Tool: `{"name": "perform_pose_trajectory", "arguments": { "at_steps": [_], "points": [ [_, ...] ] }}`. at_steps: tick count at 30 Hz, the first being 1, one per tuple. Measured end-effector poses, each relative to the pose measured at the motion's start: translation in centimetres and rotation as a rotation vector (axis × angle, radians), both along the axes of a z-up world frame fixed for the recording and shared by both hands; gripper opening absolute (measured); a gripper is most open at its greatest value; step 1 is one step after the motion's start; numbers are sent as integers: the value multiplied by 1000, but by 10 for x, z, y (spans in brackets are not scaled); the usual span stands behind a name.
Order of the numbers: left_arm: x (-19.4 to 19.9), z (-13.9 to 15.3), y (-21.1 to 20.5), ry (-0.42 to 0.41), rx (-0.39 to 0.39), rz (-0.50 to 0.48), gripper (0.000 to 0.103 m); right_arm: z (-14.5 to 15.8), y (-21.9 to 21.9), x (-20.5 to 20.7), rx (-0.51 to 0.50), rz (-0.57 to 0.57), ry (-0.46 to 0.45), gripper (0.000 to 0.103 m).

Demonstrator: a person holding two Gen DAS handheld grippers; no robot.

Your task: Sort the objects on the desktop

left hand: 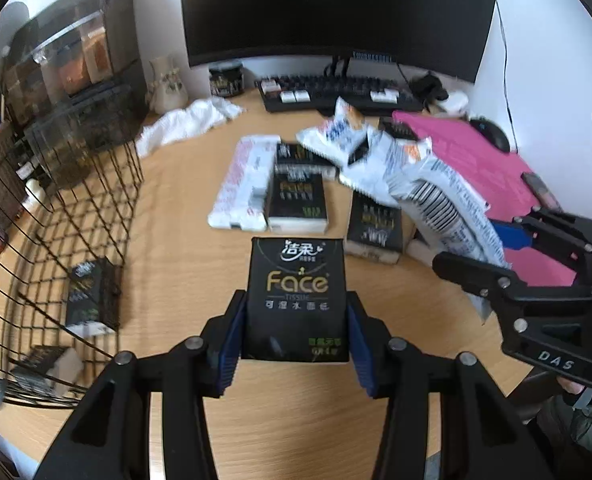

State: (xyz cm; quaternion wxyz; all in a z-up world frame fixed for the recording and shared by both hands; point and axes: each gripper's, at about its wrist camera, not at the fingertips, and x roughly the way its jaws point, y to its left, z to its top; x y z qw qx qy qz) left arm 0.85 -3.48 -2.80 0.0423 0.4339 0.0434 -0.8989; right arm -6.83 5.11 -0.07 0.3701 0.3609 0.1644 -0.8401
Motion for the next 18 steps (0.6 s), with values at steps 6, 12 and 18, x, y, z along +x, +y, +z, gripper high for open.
{"name": "perform_pose_trajectory", "arguments": {
  "at_steps": [6,12,18],
  "points": [
    [23,50,-23,123,-10,54,53,33,-22,7,-60,41,30,40],
    [60,99,-86,231,-21,217,53,88,-93,23,-159,184,80,39],
    [84,103,-162,222,-17,394,53,110,-182,43,-162,303,99,39]
  ]
}}
